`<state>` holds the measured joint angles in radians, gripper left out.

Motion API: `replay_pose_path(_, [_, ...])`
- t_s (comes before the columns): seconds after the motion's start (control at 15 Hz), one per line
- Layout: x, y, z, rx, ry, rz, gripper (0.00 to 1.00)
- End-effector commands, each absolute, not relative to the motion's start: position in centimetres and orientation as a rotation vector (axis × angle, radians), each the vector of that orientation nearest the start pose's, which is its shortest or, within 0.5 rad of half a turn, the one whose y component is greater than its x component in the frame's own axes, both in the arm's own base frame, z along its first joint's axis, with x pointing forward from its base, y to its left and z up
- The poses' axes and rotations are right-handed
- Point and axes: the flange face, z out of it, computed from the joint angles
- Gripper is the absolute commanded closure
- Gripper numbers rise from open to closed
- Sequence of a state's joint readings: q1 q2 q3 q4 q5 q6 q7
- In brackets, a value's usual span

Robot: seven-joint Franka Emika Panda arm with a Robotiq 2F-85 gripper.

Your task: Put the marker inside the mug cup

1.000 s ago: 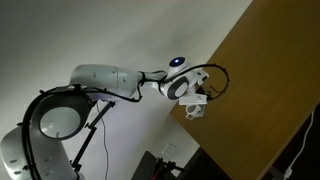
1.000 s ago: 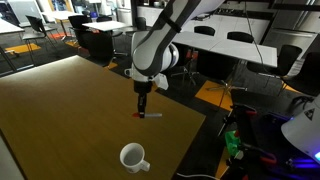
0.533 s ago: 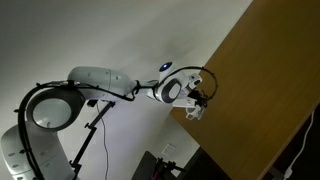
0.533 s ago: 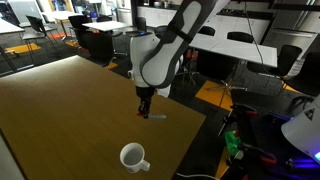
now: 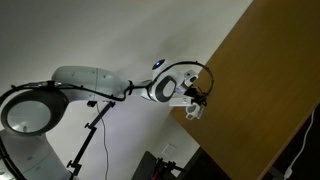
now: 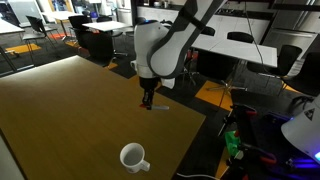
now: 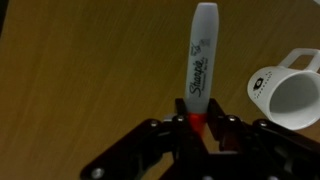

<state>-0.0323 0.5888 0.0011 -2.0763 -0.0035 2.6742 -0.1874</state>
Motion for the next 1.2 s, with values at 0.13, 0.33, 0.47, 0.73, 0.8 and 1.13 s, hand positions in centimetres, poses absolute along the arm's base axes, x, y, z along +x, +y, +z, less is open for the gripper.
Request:
replay_pose_path(0.13, [54.6,-1.7,18.4,-3.215,-0.194,-0.019,0.94])
replay_pose_path(0.33, [55.7,-1.9,17.4,-3.197,-0.214,-0.023,0.74])
replay_pose_path(0.47, [55.4,-1.8,17.7,-3.196,-0.217,-0.022,0.74])
replay_pose_path(0.73, [55.5,-2.2,17.9,-3.178,-0.307,-0.066,0.94])
replay_pose_path(0.8, [55.5,-2.5,18.1,-3.162,-0.354,-0.090,0.94])
replay_pose_path(1.13, [55.8,-3.7,18.8,-3.051,-0.631,-0.213,0.94])
